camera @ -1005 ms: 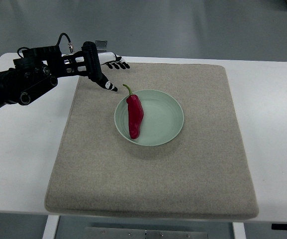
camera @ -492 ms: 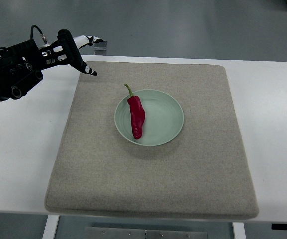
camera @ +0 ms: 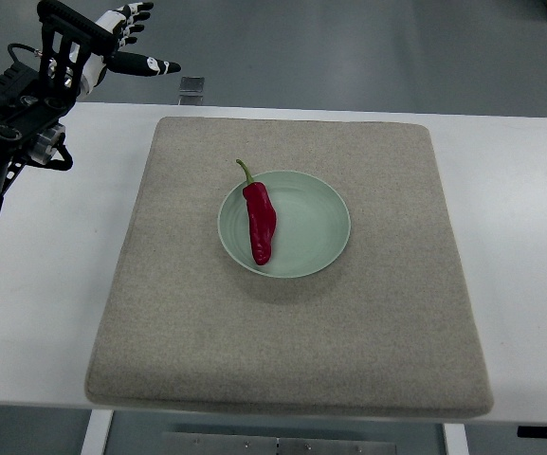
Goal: Place red pepper on plate with left hand
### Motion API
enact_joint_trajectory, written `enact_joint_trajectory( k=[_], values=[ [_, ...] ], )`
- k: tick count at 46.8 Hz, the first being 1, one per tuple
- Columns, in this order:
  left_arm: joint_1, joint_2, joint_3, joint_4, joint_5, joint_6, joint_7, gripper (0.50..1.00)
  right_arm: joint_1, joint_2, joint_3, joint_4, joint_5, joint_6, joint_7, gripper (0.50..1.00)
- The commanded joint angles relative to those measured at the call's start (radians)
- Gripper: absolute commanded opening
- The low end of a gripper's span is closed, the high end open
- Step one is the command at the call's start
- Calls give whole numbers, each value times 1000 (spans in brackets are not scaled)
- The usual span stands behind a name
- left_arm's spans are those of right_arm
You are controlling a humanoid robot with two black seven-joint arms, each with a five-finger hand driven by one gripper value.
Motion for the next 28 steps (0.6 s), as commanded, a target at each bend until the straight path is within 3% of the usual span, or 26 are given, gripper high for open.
enact_joint_trajectory(
  k=[1, 13, 28],
  values=[
    [10, -2, -38, 0, -132, 0, 0, 990, 0, 0, 0, 0, 0, 0, 0, 928],
    [33, -3, -81, -3, -425, -40, -1, 992, 0, 0, 0, 0, 0, 0, 0, 928],
    [67, -11, -107, 33, -718, -313, -3, 992, 0, 0, 0, 0, 0, 0, 0, 928]
  ],
)
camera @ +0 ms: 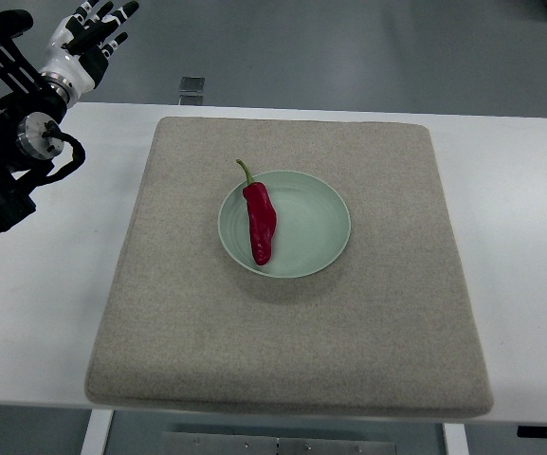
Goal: Place red pepper on plate with left hand
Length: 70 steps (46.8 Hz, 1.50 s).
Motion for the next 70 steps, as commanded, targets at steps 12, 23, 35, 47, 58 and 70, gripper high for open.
enact_joint_trajectory(
  k=[12, 23, 35, 47, 58, 70],
  values=[
    [33, -49, -11, 23, -115, -158, 1, 992, 0, 0, 0, 0, 0, 1, 0, 928],
    [67, -69, -43, 27, -99, -137, -3, 992, 0, 0, 0, 0, 0, 0, 0, 930],
    [79, -69, -54, 28, -95, -138, -5, 992, 2, 0, 0, 0, 0, 0, 0, 930],
    [82, -69, -54, 28, -95, -141, -5, 992, 0, 0, 0, 0, 0, 0, 0, 928],
    [88, -69, -53, 28, -95, -143, -5, 992, 2, 0, 0, 0, 1, 1, 0, 928],
    [90, -71, -53, 28, -89, -143, -5, 992, -8, 0, -9, 89, -12, 9, -8, 930]
  ],
)
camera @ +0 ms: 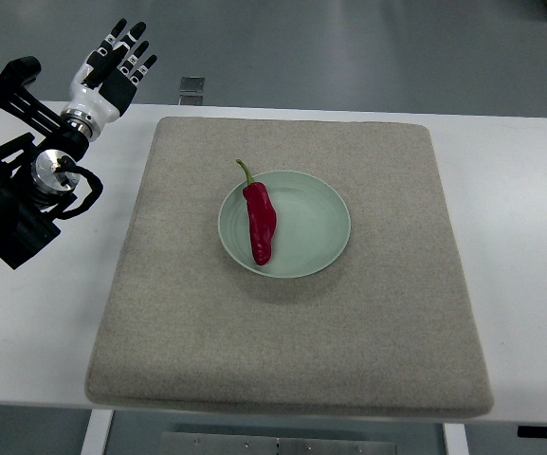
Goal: Place red pepper on plate with left hand
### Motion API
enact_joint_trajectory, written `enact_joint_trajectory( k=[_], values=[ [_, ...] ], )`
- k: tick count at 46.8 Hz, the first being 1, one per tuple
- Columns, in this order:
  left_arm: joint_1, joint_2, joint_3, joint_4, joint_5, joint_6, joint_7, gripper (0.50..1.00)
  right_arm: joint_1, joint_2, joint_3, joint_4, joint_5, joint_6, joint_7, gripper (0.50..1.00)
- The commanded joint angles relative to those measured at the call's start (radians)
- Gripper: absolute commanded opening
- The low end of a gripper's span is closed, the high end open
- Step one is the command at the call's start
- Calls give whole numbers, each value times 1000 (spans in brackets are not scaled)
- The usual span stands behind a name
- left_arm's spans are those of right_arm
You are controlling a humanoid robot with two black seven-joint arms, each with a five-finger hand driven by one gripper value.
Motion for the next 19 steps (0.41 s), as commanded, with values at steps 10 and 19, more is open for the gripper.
enact_joint_trajectory(
  k=[10, 19],
  values=[
    [2, -1, -3, 0, 0, 2, 0, 992, -4, 0, -2, -9, 7, -9, -8, 928],
    [2, -1, -3, 0, 0, 2, 0, 992, -10, 0, -7, -6, -6, 3, -6, 930]
  ],
)
